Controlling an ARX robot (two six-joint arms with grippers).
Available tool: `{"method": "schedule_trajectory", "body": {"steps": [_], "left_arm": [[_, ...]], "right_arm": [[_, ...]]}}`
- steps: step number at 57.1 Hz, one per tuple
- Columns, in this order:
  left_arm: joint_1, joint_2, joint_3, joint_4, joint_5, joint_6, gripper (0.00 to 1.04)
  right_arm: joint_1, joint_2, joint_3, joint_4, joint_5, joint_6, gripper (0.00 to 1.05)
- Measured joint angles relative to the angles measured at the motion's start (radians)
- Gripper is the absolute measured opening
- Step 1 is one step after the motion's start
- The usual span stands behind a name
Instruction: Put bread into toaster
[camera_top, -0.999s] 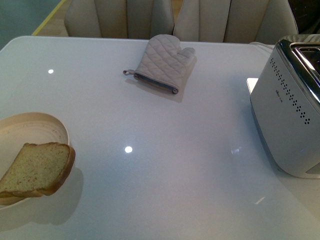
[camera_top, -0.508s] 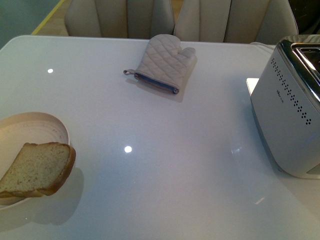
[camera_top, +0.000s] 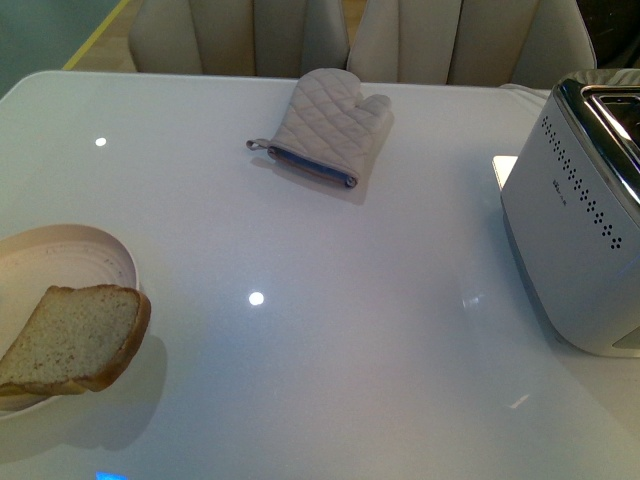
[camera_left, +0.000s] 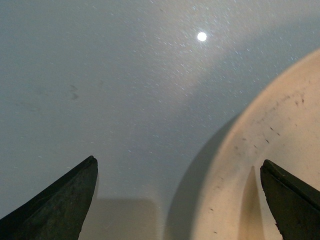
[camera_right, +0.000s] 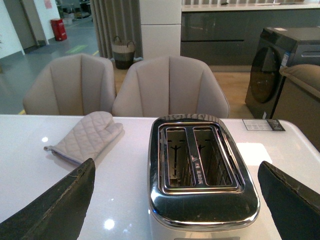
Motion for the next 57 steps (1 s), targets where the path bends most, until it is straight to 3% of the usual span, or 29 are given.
{"method": "schedule_trajectory", "body": {"steps": [20,31,57], "left_arm": [[-0.08,-0.006,-0.048,0.007,0.031,0.005,0.35],[-0.205,-0.053,-0.063,-0.056,0.023,-0.113,0.06],[-0.552,-0.073,-0.034,-0.168,-0.049,-0.402,0.05]], "right_arm": [[0.0,0.0,0.0,0.0,0.0,0.0,0.96],[0.0,0.0,0.0,0.0,0.0,0.0,0.96],[0.0,0.0,0.0,0.0,0.0,0.0,0.96]]}}
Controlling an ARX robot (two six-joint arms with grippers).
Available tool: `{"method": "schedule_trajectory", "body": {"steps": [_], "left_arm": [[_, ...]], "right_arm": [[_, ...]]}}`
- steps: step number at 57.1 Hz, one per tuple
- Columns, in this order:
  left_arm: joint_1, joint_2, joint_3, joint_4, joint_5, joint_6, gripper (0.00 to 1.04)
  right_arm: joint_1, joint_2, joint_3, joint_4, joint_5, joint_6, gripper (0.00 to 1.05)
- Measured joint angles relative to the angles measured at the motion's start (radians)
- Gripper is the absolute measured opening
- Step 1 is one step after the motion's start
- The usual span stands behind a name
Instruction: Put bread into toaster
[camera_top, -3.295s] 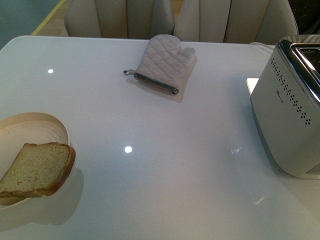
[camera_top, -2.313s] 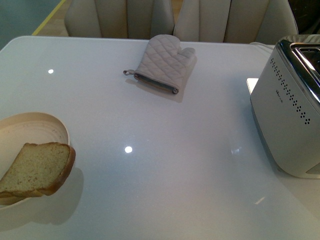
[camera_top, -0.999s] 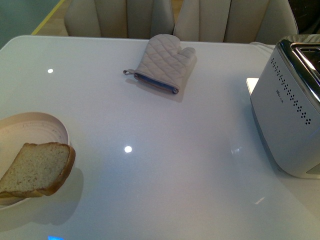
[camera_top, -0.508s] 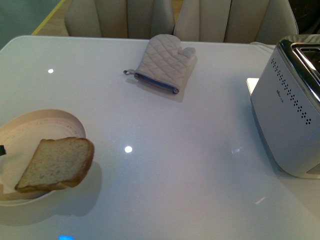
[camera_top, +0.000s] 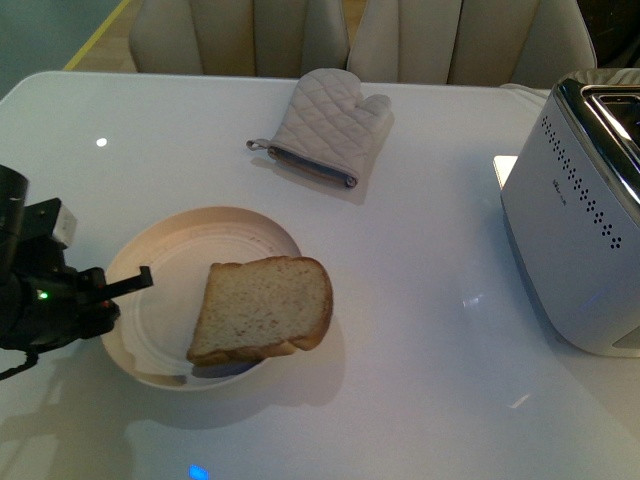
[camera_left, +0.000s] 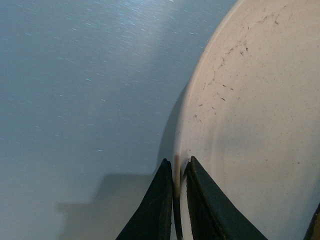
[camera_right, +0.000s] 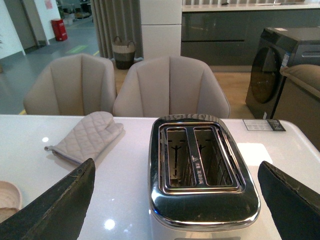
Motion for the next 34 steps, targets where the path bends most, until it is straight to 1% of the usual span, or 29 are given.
{"method": "schedule_trajectory", "body": {"steps": [15,23,34], "left_arm": [[-0.168,0.007,0.007,-0.018,-0.021,-0.162,0.05],[-0.214,0.01,0.014,-0.031,-0.026,-0.214,0.05],[-0.245,0.01,0.019,-0.037,-0.031,-0.262,0.05]], "right_arm": [[0.0,0.0,0.0,0.0,0.0,0.0,0.96],[0.0,0.0,0.0,0.0,0.0,0.0,0.96],[0.0,0.0,0.0,0.0,0.0,0.0,0.96]]}}
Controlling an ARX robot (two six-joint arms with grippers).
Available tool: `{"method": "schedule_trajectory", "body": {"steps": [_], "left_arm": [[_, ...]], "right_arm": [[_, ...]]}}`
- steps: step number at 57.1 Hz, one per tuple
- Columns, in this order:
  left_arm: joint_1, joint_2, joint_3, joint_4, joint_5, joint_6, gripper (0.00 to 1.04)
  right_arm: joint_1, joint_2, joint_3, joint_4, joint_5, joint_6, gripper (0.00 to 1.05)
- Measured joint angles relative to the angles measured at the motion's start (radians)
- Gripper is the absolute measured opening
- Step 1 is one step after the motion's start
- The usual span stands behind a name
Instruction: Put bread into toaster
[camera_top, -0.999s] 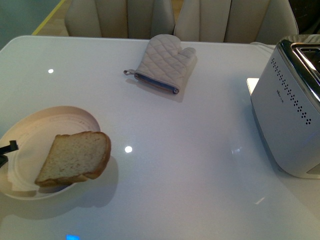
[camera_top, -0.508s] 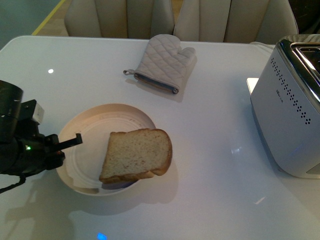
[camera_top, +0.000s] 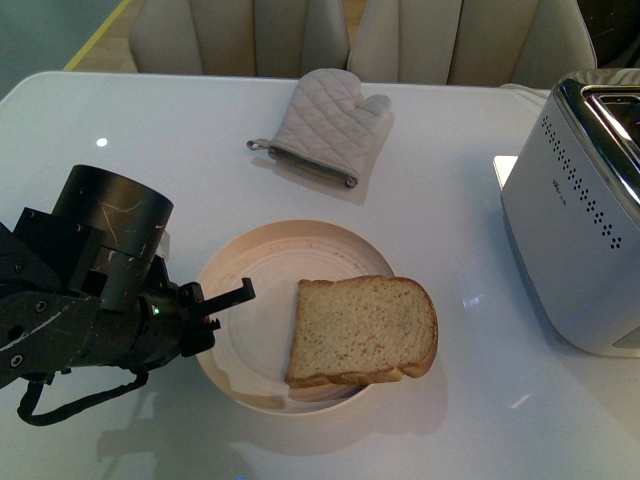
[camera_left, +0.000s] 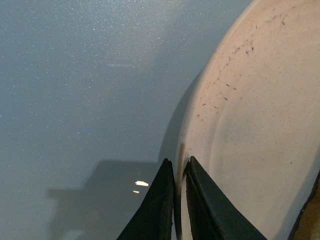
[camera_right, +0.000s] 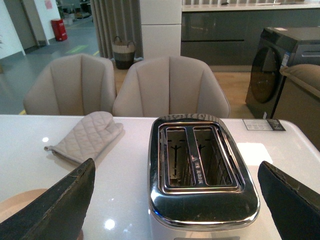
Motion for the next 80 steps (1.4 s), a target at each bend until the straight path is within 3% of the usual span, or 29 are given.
{"method": "schedule_trajectory", "body": {"steps": [13,28,48,57,72,75,80], "left_arm": [[-0.006,-0.008,-0.009,0.014,0.005,-0.031,0.05],[0.064,-0.118,-0.135,0.078,-0.004,-0.005,0.44],[0.257,-0.61,-0.348,0.119,0.005,0.085,0.98],[0.34,-1.028,-0.443,0.057,0.062,0.094,0.97],[0.364,-1.448,-0.511,-0.04,0.072,0.164,0.96],[0.355,-1.457,-0.57,0.124,0.004,0.281,0.86],[0.354,-1.485,-0.633,0.244,-0.016,0.46,0.7]], "right_arm": [[0.0,0.0,0.0,0.0,0.0,0.0,0.96],[0.0,0.0,0.0,0.0,0.0,0.0,0.96],[0.0,0.0,0.0,0.0,0.0,0.0,0.96],[0.0,0.0,0.0,0.0,0.0,0.0,0.96],[0.0,0.0,0.0,0.0,0.0,0.0,0.96],[0.0,0.0,0.0,0.0,0.0,0.0,0.96],[0.0,0.0,0.0,0.0,0.0,0.0,0.96]]}}
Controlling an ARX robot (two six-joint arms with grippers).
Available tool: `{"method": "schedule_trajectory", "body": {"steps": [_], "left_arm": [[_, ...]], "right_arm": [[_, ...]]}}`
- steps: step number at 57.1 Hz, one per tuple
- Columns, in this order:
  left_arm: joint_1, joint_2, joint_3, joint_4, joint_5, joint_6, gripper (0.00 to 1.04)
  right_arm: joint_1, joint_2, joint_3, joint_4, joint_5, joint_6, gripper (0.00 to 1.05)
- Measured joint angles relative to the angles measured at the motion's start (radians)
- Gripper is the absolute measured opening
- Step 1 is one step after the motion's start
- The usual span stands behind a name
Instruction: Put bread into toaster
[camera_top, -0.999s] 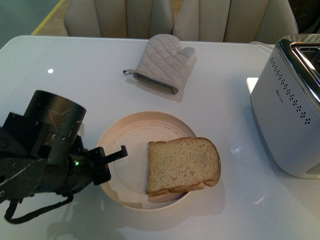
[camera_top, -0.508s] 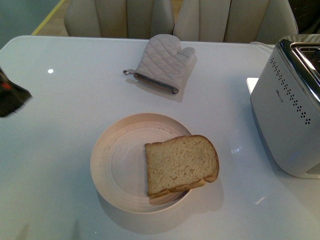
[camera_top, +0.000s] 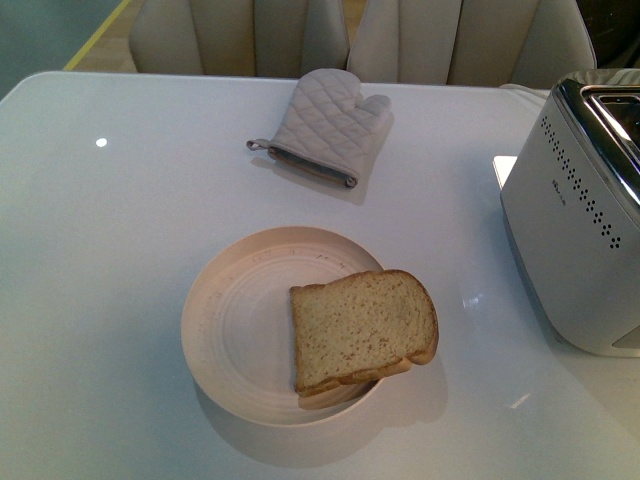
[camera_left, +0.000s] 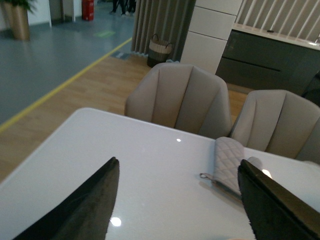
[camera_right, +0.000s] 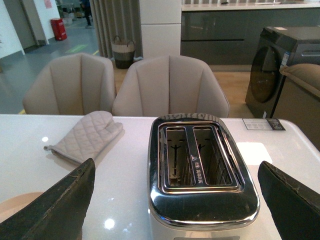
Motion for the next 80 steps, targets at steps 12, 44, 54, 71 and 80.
{"method": "schedule_trajectory", "body": {"steps": [12,44,54,71,80], "left_arm": [[-0.002,-0.119,-0.06,-0.043,0.0,0.133,0.31],[-0.002,-0.414,-0.138,-0.241,-0.002,0.152,0.03],[-0.002,-0.491,-0.138,-0.316,-0.002,0.153,0.03],[-0.003,-0.589,-0.138,-0.415,-0.002,0.153,0.03],[-0.003,-0.629,-0.138,-0.455,-0.002,0.153,0.03]], "right_arm": [[0.0,0.0,0.0,0.0,0.0,0.0,0.96],[0.0,0.0,0.0,0.0,0.0,0.0,0.96],[0.0,0.0,0.0,0.0,0.0,0.0,0.96],[0.0,0.0,0.0,0.0,0.0,0.0,0.96],[0.0,0.0,0.0,0.0,0.0,0.0,0.96]]}}
